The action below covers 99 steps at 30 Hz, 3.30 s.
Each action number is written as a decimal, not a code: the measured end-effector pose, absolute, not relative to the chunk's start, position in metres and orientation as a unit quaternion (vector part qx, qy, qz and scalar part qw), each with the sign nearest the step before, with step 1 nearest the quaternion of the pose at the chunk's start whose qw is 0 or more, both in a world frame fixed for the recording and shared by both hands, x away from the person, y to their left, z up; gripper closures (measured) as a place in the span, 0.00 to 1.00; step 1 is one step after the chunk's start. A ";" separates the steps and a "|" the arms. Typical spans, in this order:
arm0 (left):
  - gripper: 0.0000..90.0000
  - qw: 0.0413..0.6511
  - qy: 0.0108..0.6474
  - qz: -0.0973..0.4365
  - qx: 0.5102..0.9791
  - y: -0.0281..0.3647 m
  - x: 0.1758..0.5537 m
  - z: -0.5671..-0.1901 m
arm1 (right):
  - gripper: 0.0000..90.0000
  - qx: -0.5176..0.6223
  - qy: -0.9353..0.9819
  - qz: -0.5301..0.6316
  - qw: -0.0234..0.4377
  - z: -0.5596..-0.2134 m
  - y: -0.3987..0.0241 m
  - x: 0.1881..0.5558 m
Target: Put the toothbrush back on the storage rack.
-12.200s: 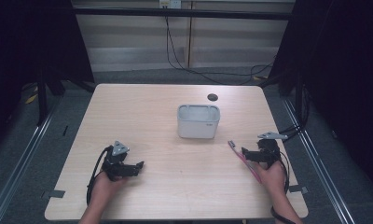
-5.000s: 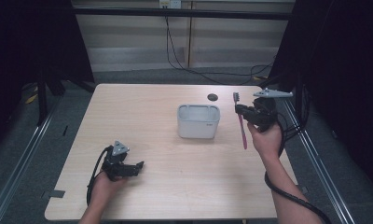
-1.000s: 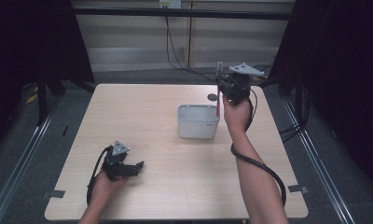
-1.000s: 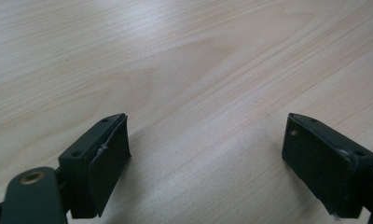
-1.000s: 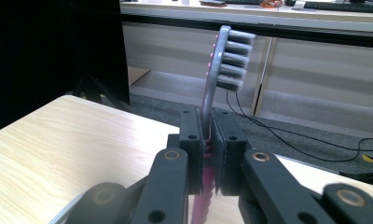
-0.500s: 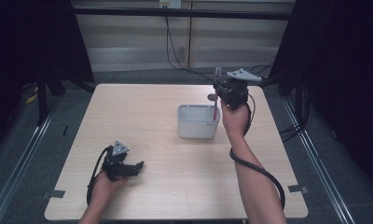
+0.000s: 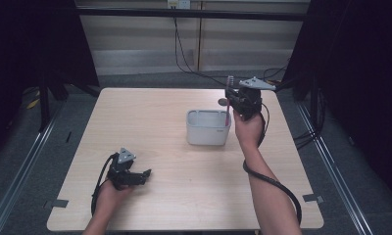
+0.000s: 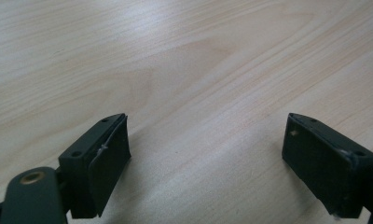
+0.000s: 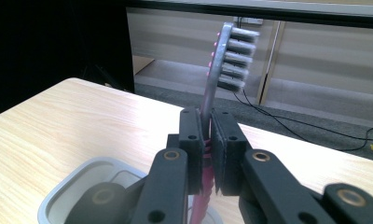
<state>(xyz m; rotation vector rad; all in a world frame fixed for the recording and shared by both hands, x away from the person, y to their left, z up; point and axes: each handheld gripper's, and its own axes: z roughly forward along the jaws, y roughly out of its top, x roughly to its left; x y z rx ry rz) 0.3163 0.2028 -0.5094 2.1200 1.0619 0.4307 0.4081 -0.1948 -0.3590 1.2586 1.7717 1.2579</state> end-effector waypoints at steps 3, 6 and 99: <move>0.16 0.358 0.412 0.167 0.821 0.203 0.316 -0.509 | 0.93 0.477 0.670 0.477 0.309 -0.361 -0.195 0.407; 0.16 0.358 0.412 0.167 0.821 0.203 0.316 -0.509 | 0.93 0.477 0.671 0.477 0.309 -0.363 -0.196 0.406; 0.16 0.358 0.415 0.169 0.820 0.202 0.316 -0.509 | 0.92 0.475 0.716 0.443 0.254 -0.410 -0.202 0.391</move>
